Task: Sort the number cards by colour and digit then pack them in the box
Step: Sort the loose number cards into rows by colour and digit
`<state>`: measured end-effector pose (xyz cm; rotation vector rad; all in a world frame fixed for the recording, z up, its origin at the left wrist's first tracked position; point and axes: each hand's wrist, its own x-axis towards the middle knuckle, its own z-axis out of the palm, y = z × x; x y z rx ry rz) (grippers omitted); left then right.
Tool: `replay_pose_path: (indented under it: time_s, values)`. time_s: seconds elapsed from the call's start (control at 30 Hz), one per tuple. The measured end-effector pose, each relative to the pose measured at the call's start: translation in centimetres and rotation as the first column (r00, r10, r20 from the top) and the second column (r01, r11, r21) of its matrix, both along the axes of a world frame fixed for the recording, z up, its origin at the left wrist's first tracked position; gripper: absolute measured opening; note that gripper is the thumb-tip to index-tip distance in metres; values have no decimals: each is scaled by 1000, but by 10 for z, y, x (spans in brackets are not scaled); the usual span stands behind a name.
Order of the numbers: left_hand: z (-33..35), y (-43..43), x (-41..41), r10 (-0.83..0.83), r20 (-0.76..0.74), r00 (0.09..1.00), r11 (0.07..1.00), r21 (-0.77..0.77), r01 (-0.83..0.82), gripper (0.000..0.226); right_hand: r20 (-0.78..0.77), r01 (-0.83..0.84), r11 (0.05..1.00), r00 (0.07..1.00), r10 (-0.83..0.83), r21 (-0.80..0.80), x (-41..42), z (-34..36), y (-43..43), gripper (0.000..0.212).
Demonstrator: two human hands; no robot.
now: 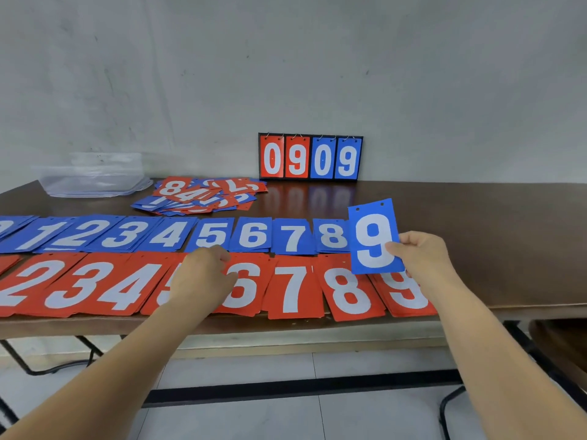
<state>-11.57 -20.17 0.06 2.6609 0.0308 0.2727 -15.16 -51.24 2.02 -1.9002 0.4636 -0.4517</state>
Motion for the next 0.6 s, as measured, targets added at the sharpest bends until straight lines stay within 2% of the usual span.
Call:
replay_pose_path:
  time_s: [0.13, 0.3, 0.4, 0.5, 0.6]
  values:
    - [4, -18, 6, -79, 36, 996, 997, -13, 80, 44, -44, 81, 997, 996, -81, 12, 25, -7, -22, 7]
    - [8, -41, 27, -152, 57, 987, 988, 49, 149, 54, -100, 154, 988, 983, -153, 3, 62, -8, -41, 11]
    - [6, -47, 41, -180, 42, 983, 981, 81, 177, 57, -129, 172, 983, 975, -180, -66, 86, -8, -50, 15]
    - [5, -51, 53, -204, 31, 979, 976, 79, 201, 57, -175, 166, 976, 966, -190, -141, 109, -12, -58, 9]
    - [4, -49, 62, -215, 20, 976, 975, 64, 213, 57, -301, 126, 933, 925, -233, -336, 121, -19, -62, 17]
